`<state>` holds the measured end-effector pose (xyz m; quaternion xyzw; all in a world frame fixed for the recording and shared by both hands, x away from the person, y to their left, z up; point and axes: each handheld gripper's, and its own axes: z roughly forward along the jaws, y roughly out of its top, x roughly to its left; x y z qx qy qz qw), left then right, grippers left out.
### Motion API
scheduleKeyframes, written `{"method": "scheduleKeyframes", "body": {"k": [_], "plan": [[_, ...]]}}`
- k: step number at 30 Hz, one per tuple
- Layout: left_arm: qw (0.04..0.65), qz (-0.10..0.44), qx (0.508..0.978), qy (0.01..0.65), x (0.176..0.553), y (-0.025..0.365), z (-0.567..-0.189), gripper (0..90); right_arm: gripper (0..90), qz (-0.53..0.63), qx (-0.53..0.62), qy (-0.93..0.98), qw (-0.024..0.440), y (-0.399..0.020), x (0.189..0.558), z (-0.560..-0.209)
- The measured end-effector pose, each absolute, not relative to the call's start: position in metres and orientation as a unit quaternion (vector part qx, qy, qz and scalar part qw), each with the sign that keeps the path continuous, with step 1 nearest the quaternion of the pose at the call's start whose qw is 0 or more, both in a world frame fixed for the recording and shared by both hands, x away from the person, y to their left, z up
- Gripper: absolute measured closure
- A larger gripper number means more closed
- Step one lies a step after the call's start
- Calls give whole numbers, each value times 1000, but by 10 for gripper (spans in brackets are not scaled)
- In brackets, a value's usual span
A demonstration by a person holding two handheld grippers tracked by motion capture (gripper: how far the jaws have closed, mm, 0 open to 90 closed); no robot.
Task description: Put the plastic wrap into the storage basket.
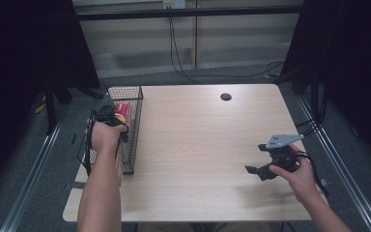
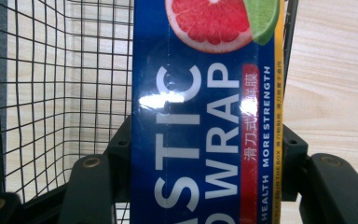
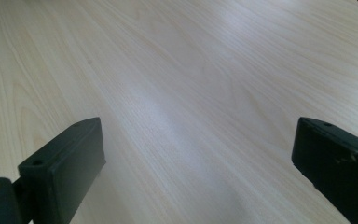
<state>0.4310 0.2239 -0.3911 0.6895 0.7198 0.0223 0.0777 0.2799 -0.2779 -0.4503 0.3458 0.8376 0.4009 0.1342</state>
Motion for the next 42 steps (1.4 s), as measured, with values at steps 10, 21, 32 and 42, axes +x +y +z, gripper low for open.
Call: {"method": "scheduleKeyframes", "body": {"k": [10,21,32,42], "plan": [[75,22,687,722,433,223,-393,418,21,401,347,837,135,-278,280,-450],[67,24,685,725,437,220,-398,416,21,398,347,839,133,-277,280,-451],[51,20,689,723,440,217,-402,413,21,401,343,839,133,-277,280,-451],[56,28,686,725,440,216,-406,404,21,402,342,839,130,-277,283,-452]]}}
